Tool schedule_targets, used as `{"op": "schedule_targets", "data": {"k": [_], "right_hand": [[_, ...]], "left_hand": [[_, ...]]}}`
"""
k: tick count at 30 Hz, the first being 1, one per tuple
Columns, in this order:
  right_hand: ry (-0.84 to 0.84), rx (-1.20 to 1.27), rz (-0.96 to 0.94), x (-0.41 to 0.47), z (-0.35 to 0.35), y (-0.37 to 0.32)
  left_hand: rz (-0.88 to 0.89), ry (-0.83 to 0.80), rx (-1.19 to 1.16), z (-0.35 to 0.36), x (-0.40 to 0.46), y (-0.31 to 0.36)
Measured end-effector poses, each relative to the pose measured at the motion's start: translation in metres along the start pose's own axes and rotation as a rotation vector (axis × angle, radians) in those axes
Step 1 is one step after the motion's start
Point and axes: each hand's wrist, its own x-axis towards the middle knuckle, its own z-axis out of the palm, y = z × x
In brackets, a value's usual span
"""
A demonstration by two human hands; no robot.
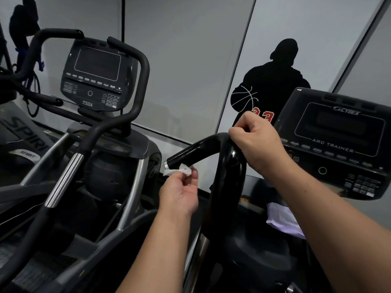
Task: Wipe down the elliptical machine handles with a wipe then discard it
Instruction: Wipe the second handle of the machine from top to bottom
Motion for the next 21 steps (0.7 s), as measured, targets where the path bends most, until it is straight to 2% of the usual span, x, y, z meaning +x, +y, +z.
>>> {"op": "schedule_targets", "data": {"k": [3, 9, 13, 16, 17, 18, 19, 21], "right_hand": [[-0.002, 0.007, -0.004, 0.001, -0.001, 0.000], [-0.009, 0.020, -0.012, 0.003, 0.000, 0.003], [0.003, 0.044, -0.022, 0.004, 0.001, 0.005], [-0.006, 0.034, -0.033, 0.004, 0.002, 0.005], [-0.006, 0.037, -0.032, 0.004, 0.002, 0.006], [-0.005, 0.040, -0.028, 0.005, 0.002, 0.006], [-0.005, 0.042, -0.026, 0.005, 0.002, 0.007], [-0.003, 0.041, -0.024, 0.006, 0.002, 0.007]], "left_hand": [[-0.131, -0.115, 0.063, 0.017, -0.002, -0.010], [-0.086, -0.116, 0.078, 0.012, -0.007, -0.006], [-0.220, -0.185, 0.361, 0.043, -0.017, -0.018], [-0.255, -0.290, 0.444, 0.036, -0.030, -0.014], [-0.179, -0.326, 0.430, 0.030, -0.036, -0.011], [-0.022, -0.359, 0.407, 0.023, -0.037, -0.008], [0.204, -0.365, 0.440, 0.017, -0.037, -0.003], [0.730, -0.305, 0.731, 0.014, -0.035, 0.010]]}}
